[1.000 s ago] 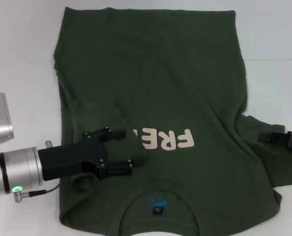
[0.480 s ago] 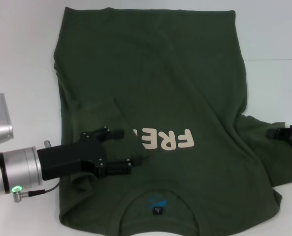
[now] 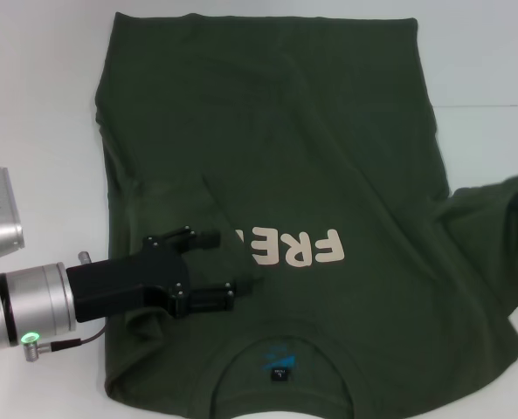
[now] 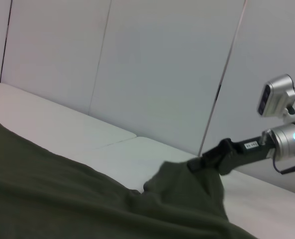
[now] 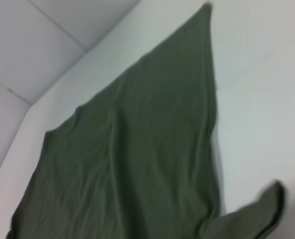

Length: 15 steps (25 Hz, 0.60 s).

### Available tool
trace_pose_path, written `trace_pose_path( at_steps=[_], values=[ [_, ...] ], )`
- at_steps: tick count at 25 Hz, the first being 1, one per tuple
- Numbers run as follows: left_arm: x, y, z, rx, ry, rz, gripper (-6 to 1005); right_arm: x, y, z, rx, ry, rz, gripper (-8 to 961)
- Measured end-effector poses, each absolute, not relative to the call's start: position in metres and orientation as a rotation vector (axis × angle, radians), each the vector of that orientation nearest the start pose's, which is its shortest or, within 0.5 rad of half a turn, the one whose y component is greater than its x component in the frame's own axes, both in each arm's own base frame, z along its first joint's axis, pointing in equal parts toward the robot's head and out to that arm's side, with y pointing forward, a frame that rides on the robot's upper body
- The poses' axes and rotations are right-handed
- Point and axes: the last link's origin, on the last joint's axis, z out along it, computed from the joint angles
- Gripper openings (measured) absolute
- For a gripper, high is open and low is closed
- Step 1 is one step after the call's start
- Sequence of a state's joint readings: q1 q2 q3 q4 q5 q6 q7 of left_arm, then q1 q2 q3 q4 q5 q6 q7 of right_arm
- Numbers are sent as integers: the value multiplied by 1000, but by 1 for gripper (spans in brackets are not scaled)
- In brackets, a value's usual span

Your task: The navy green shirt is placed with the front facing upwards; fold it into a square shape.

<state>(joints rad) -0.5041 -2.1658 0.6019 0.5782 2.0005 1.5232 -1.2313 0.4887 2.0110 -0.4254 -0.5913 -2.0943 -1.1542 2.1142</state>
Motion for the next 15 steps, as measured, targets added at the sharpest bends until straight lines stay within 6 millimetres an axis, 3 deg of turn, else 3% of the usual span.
trace_pose_path(
  at_steps=[15],
  values=[
    [-262,311,-39,-2650,-645,-835,933,352,382,68,-1797,1515,660,51]
  ],
)
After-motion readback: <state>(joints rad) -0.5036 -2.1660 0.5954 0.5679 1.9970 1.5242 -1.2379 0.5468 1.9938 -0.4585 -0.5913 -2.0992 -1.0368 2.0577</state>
